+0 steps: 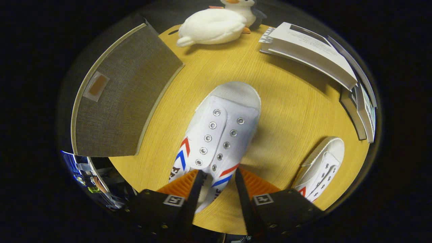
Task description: Open the storage box then place both shoes into the box .Put the left shoe in first, then the right shoe, with the right side of both shoes facing outward in a uniform manner.
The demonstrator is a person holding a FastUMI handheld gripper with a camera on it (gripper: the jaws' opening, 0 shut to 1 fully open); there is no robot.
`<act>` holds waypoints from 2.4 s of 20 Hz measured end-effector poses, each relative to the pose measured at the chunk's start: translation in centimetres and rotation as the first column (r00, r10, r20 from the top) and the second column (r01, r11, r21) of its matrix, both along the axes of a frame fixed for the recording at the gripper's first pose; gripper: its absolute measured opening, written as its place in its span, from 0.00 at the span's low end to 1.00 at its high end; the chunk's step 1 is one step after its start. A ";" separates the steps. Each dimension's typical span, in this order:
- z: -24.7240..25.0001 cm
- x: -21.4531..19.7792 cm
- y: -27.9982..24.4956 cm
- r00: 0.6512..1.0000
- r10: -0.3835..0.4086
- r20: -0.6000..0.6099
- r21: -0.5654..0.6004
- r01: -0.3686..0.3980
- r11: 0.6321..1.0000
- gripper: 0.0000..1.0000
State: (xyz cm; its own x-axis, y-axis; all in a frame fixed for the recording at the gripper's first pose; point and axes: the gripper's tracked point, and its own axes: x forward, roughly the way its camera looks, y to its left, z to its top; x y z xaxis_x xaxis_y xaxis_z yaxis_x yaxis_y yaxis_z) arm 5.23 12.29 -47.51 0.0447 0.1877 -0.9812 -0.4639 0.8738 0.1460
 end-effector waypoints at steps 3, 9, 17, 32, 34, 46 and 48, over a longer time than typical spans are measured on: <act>-1.4 0.0 -0.5 0.999 -0.042 0.003 0.006 0.041 0.999 0.24; 0.9 0.2 -0.9 0.984 -0.163 -0.068 0.041 0.166 0.985 0.03; 3.3 2.4 -1.0 0.993 -0.111 -0.048 0.035 0.112 0.993 0.03; 14.9 5.3 9.6 0.998 0.015 0.069 0.194 -0.028 0.981 0.03; 15.7 5.6 11.8 0.996 0.041 0.079 0.198 -0.056 0.979 0.03; 11.5 5.6 21.0 0.989 0.143 0.046 0.090 -0.146 0.985 0.03; 11.0 5.2 22.5 0.987 0.153 0.044 0.090 -0.157 0.984 0.03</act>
